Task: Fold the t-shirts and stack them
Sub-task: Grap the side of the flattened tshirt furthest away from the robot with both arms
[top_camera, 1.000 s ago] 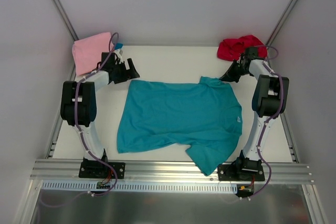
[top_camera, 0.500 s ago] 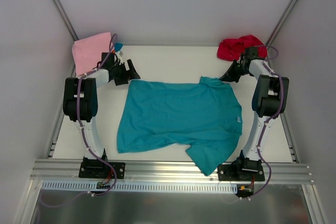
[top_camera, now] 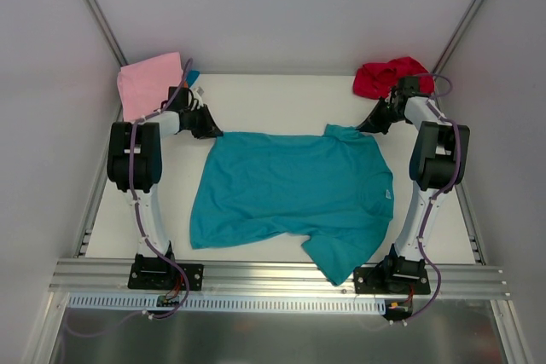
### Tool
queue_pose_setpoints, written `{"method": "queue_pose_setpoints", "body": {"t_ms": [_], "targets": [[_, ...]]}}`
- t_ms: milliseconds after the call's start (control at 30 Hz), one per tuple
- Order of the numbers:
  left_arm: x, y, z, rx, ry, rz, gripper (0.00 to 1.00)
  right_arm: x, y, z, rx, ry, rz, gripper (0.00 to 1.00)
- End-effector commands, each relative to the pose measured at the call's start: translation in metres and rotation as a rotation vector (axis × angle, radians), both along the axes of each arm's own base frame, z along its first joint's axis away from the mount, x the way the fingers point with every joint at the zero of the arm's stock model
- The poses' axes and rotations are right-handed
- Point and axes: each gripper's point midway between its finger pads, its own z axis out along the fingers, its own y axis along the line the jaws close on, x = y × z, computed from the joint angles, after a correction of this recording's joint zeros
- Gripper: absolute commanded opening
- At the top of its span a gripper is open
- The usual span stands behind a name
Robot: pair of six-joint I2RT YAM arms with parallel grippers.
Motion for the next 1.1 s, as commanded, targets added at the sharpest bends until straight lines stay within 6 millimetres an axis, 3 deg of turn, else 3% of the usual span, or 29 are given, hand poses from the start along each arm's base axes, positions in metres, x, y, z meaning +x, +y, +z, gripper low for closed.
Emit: {"method": "queue_pose_setpoints", "body": {"t_ms": [0,67,233,467,500,633,800,933,1067], "targets": [[0.002,-0.003,0.007,-0.018,-0.008,-0.02,0.07,0.009,-0.002,0.024,-0.003,-0.063,0.009,0.01],[0.003,-0.003,0.011,-0.016,-0.029,-0.025,0.0,0.011,-0.002,0.027,-0.002,-0.072,0.013,0.01],[0.006,-0.001,0.029,-0.006,-0.089,-0.019,0.0,0.019,-0.003,0.041,-0.008,-0.102,0.021,0.01],[0.016,0.004,0.074,0.019,-0.208,-0.002,0.0,0.037,-0.01,0.092,-0.048,-0.183,0.03,0.01],[0.018,0.004,0.084,0.02,-0.231,0.0,0.0,0.043,-0.012,0.107,-0.059,-0.219,0.037,0.01],[0.021,0.006,0.107,0.03,-0.279,0.011,0.0,0.041,-0.019,0.131,-0.078,-0.25,0.035,0.01],[0.019,0.006,0.126,0.028,-0.32,0.013,0.0,0.03,-0.022,0.125,-0.075,-0.229,0.03,0.0],[0.011,0.007,0.127,0.031,-0.323,0.012,0.0,0.022,-0.02,0.117,-0.064,-0.213,0.028,0.0],[0.0,0.009,0.125,0.039,-0.329,0.017,0.0,0.012,-0.019,0.125,-0.069,-0.229,0.029,0.01]]}}
